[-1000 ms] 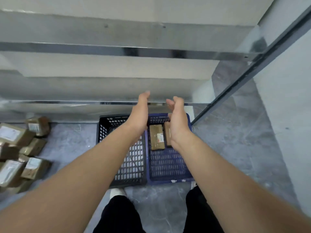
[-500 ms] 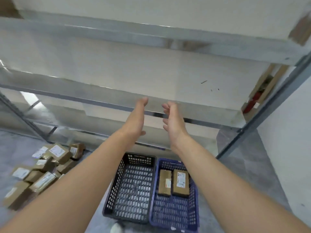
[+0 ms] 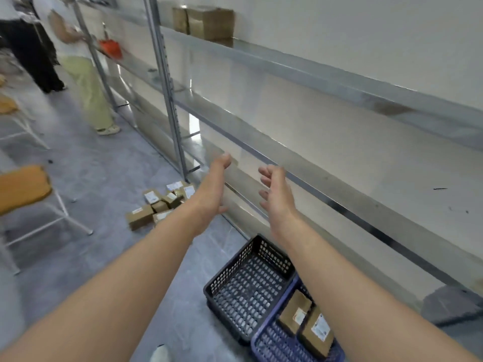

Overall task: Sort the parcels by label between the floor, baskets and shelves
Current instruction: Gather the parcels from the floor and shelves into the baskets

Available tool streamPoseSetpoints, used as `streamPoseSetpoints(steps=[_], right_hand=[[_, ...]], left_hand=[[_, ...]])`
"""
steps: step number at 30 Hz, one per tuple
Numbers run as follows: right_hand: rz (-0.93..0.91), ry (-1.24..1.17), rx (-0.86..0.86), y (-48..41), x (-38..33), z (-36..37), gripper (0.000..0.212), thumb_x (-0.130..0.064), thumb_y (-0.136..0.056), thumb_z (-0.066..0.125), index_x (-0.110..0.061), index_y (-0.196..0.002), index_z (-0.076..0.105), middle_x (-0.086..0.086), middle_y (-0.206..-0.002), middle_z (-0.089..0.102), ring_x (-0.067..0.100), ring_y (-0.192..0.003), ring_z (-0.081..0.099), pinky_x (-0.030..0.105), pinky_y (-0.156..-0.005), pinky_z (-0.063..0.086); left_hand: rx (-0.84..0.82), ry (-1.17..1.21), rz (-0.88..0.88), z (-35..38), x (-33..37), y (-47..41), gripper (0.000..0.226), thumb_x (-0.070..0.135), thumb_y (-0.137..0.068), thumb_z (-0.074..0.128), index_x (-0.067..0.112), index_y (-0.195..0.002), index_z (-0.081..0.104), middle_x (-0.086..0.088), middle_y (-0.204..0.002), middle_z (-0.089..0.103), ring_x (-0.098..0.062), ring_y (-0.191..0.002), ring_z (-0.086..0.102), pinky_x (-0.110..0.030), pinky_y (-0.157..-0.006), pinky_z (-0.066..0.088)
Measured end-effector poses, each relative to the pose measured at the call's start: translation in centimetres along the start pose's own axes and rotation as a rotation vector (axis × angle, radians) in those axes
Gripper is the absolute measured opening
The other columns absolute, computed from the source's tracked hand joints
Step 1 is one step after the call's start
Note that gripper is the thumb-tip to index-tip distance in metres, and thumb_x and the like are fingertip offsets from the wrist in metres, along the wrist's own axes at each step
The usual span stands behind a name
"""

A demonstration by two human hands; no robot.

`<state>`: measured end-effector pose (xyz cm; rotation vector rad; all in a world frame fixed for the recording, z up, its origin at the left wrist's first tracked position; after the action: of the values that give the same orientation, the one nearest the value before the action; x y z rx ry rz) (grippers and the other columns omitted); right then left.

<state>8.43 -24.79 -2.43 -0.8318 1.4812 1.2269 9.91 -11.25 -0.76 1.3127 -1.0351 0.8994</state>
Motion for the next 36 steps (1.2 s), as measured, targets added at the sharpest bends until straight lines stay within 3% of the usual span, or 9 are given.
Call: streamPoseSetpoints(steps=[3, 6, 9, 14, 18, 21, 24, 27, 36], right_hand=[[0.002, 0.026, -0.063, -0.1, 0.7, 5.1, 0.044, -0.047, -0.111, 0.04, -0.026, -0.139, 0.066, -0.007, -0.127, 0.063, 0.019, -0.126, 0.056, 0.038, -0.1, 0.042], [0.01, 0.066, -0.13, -0.2, 1.4, 10.7, 0.042, -0.046, -0.111, 0.04, -0.027, -0.138, 0.067, -0.013, -0.121, 0.062, 0.013, -0.116, 0.058, 0.035, -0.095, 0.043], [0.017, 0.101, -0.163, -0.2, 2.2, 16.4, 0.043, -0.05, -0.109, 0.041, -0.03, -0.137, 0.067, -0.007, -0.137, 0.063, 0.016, -0.125, 0.057, 0.037, -0.099, 0.044], [0.075, 0.11, -0.186, -0.5, 3.2, 25.0, 0.031, -0.042, -0.113, 0.041, -0.034, -0.094, 0.064, -0.022, -0.079, 0.063, -0.005, -0.067, 0.063, 0.017, -0.062, 0.044], [0.102, 0.114, -0.193, -1.4, 4.5, 31.5, 0.03, -0.043, -0.112, 0.041, -0.034, -0.099, 0.067, -0.012, -0.101, 0.067, 0.006, -0.095, 0.062, 0.027, -0.077, 0.046], [0.132, 0.117, -0.196, -2.4, 5.6, 35.2, 0.032, -0.046, -0.11, 0.042, -0.032, -0.108, 0.07, -0.008, -0.115, 0.069, 0.01, -0.108, 0.061, 0.031, -0.084, 0.045], [0.152, 0.101, -0.174, -3.8, 6.4, 37.7, 0.034, -0.047, -0.109, 0.043, -0.03, -0.112, 0.073, -0.005, -0.124, 0.072, 0.014, -0.116, 0.064, 0.033, -0.087, 0.046], [0.175, 0.109, -0.156, -6.2, 6.8, 39.6, 0.037, -0.049, -0.108, 0.042, -0.03, -0.118, 0.073, -0.003, -0.13, 0.071, 0.016, -0.121, 0.064, 0.035, -0.09, 0.047], [0.273, 0.083, -0.149, -18.7, 8.1, 44.6, 0.04, -0.054, -0.099, 0.048, -0.024, -0.106, 0.072, 0.001, -0.111, 0.075, 0.024, -0.111, 0.068, 0.041, -0.091, 0.05]], left_hand=[[0.081, 0.044, -0.007, -5.4, -0.8, 0.2, 0.06, 0.072, -0.096, 0.03, 0.042, -0.144, 0.048, 0.013, -0.141, 0.047, -0.017, -0.119, 0.047, -0.048, -0.11, 0.041], [0.136, 0.043, -0.008, -10.9, -1.5, -0.1, 0.063, 0.072, -0.097, 0.028, 0.041, -0.149, 0.044, 0.008, -0.155, 0.04, -0.02, -0.131, 0.043, -0.047, -0.107, 0.042], [0.186, 0.078, -0.025, -16.7, -2.2, -0.8, 0.06, 0.069, -0.099, 0.027, 0.04, -0.148, 0.045, 0.006, -0.156, 0.037, -0.019, -0.131, 0.04, -0.048, -0.107, 0.041], [0.224, 0.107, -0.067, -26.0, -3.7, -2.7, 0.065, 0.075, -0.092, 0.031, 0.042, -0.146, 0.047, 0.012, -0.153, 0.04, -0.019, -0.133, 0.048, -0.047, -0.104, 0.047], [0.249, 0.108, -0.092, -32.5, -4.2, -4.1, 0.06, 0.064, -0.102, 0.025, 0.035, -0.151, 0.044, 0.013, -0.14, 0.047, 0.002, -0.085, 0.053, -0.027, -0.068, 0.045], [0.262, 0.09, -0.106, -36.3, -4.5, -5.7, 0.058, 0.061, -0.104, 0.023, 0.034, -0.151, 0.044, 0.015, -0.119, 0.054, 0.004, -0.077, 0.05, -0.027, -0.064, 0.043], [0.263, 0.114, -0.116, -38.7, -4.4, -7.6, 0.059, 0.061, -0.104, 0.022, 0.033, -0.151, 0.043, 0.014, -0.124, 0.057, 0.002, -0.079, 0.048, -0.034, -0.079, 0.045], [0.236, 0.113, -0.141, -40.2, -4.4, -10.3, 0.061, 0.063, -0.103, 0.022, 0.034, -0.153, 0.041, 0.004, -0.158, 0.039, -0.006, -0.092, 0.049, -0.041, -0.094, 0.04], [0.23, 0.037, -0.275, -42.2, -5.5, -24.1, 0.062, 0.066, -0.1, 0.026, 0.035, -0.151, 0.046, 0.004, -0.162, 0.034, -0.027, -0.148, 0.031, -0.056, -0.115, 0.034]])
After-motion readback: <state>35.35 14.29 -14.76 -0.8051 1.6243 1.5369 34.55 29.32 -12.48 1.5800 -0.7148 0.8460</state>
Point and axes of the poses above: each hand's wrist, its own y-axis away from the middle knuckle, its own z-axis out of the palm, x = y × z, the point moved 2 cm from there along -y, towards the middle knuckle
